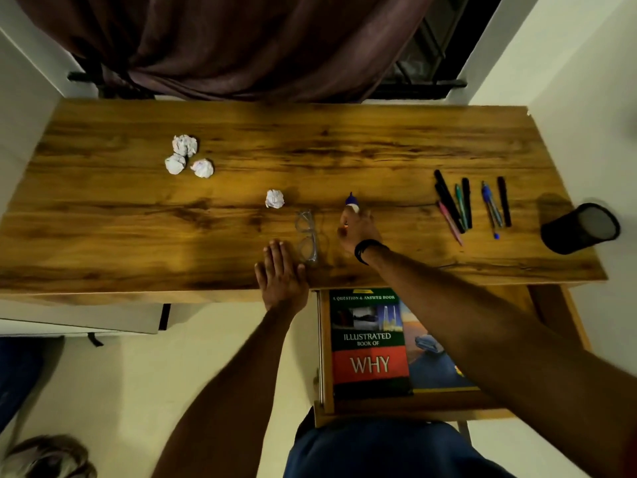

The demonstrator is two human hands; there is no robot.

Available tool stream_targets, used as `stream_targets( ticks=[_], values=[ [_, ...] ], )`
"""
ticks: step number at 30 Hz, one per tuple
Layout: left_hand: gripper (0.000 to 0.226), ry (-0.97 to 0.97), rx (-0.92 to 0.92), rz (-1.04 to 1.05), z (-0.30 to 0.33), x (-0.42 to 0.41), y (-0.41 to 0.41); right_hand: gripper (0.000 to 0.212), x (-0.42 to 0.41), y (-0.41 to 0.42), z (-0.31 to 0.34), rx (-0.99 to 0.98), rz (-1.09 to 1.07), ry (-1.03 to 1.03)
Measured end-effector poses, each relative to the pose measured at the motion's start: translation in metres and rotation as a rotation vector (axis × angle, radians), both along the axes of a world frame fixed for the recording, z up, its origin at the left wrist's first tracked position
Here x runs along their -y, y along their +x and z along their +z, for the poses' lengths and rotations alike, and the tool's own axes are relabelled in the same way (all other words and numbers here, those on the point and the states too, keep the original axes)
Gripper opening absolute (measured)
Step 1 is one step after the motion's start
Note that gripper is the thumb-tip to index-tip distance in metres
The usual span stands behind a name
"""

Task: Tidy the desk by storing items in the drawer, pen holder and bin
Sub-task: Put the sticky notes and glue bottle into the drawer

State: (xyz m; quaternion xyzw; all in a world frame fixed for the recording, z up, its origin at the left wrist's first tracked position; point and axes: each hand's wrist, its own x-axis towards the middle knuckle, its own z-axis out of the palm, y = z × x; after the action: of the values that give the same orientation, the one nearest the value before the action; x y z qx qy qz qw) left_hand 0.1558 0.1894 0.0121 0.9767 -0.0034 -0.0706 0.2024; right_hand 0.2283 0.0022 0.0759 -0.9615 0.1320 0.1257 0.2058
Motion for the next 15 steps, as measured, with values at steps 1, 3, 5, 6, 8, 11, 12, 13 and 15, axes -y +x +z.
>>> stream_targets(
  ticks=[1, 3, 5, 6, 8, 11, 12, 13, 15],
  values=[
    [0.067, 0.016, 0.017, 0.001, -0.001, 0.000, 0.000, 0.031, 0.006, -0.005, -0.001, 0.015, 0.002, -0.004],
    [0.066, 0.041, 0.057, 0.003, -0.004, 0.001, -0.001, 0.029, 0.021, -0.019, -0.002, 0.049, -0.003, 0.069],
    [0.065, 0.056, 0.103, 0.008, -0.007, 0.002, -0.002, 0.031, 0.037, -0.036, -0.001, 0.092, -0.067, 0.198],
    [0.065, 0.057, 0.118, 0.010, -0.007, 0.002, -0.002, 0.033, 0.046, -0.047, 0.000, 0.104, -0.111, 0.233],
    [0.064, 0.060, 0.129, 0.015, -0.009, 0.003, -0.003, 0.040, 0.067, -0.072, -0.002, 0.128, -0.199, 0.262],
    [0.062, 0.023, 0.136, 0.065, -0.009, 0.009, -0.012, 0.056, 0.098, -0.115, -0.011, 0.207, -0.303, 0.281],
    [0.061, -0.005, 0.135, 0.080, -0.009, 0.016, -0.020, 0.059, 0.108, -0.131, -0.015, 0.230, -0.342, 0.290],
    [0.062, -0.030, 0.132, 0.090, -0.008, 0.024, -0.030, 0.059, 0.118, -0.147, -0.018, 0.250, -0.384, 0.289],
    [0.065, -0.060, 0.113, 0.085, -0.009, 0.040, -0.054, 0.057, 0.137, -0.177, -0.025, 0.264, -0.443, 0.269]
  ],
)
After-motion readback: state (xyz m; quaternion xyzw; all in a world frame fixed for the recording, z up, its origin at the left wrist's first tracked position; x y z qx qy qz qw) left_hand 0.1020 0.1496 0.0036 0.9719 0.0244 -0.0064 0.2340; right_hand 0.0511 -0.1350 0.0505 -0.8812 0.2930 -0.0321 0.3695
